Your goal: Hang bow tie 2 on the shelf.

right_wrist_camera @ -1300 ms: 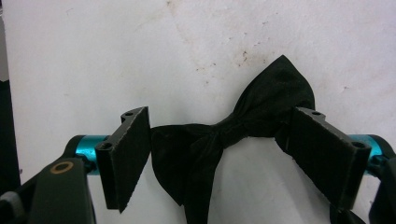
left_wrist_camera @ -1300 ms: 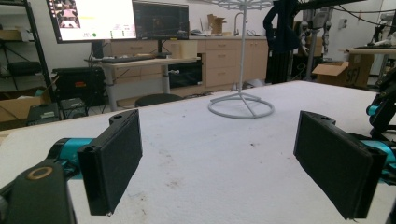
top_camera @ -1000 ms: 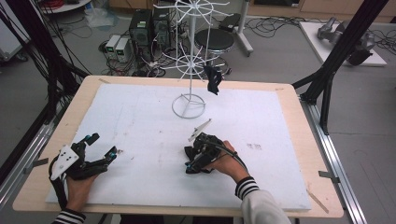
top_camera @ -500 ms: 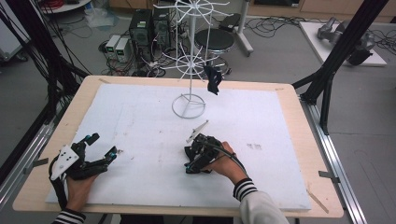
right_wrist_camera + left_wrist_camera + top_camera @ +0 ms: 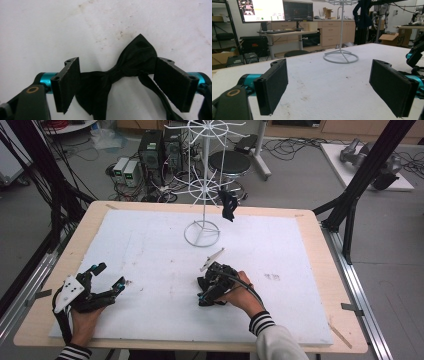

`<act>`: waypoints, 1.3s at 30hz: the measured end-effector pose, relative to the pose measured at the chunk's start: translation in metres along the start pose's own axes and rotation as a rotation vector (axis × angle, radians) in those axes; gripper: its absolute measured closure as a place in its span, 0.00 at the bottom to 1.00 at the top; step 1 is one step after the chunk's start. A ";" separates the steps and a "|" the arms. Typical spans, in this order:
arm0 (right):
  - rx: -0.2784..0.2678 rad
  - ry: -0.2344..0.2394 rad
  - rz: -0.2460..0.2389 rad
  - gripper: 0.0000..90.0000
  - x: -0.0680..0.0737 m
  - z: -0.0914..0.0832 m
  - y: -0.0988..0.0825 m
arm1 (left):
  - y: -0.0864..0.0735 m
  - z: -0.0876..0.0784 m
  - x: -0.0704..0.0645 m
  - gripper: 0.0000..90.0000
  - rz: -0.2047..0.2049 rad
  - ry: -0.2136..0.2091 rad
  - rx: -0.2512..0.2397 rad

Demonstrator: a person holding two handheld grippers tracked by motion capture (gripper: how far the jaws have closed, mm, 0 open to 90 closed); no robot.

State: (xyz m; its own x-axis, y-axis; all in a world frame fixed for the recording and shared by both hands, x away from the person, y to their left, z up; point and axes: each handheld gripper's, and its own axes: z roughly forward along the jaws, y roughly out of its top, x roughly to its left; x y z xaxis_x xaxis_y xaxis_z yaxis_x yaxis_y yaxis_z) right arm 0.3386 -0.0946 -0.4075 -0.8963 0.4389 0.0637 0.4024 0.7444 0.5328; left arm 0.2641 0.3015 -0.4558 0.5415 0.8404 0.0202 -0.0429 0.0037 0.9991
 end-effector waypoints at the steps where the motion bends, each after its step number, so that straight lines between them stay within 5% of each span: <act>1: 0.004 -0.009 0.004 0.23 0.000 0.001 0.001 | 0.000 0.000 0.000 0.18 -0.001 -0.001 0.000; 9: 0.046 -0.057 0.032 0.23 -0.002 0.009 0.003 | 0.000 0.000 0.000 0.18 -0.001 0.000 -0.001; 21: 0.072 -0.063 0.106 0.28 -0.006 0.014 0.003 | 0.000 0.000 0.000 0.18 0.000 0.000 -0.001; 39: 0.091 -0.067 0.101 0.38 0.000 0.017 0.007 | 0.000 0.000 0.000 0.18 0.000 0.000 -0.001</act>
State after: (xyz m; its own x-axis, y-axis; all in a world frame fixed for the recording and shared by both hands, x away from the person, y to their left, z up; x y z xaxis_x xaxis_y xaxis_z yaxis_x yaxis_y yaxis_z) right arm 0.3450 -0.0808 -0.4184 -0.8370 0.5445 0.0549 0.5081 0.7360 0.4473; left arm 0.2641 0.3015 -0.4558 0.5419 0.8402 0.0207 -0.0437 0.0036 0.9990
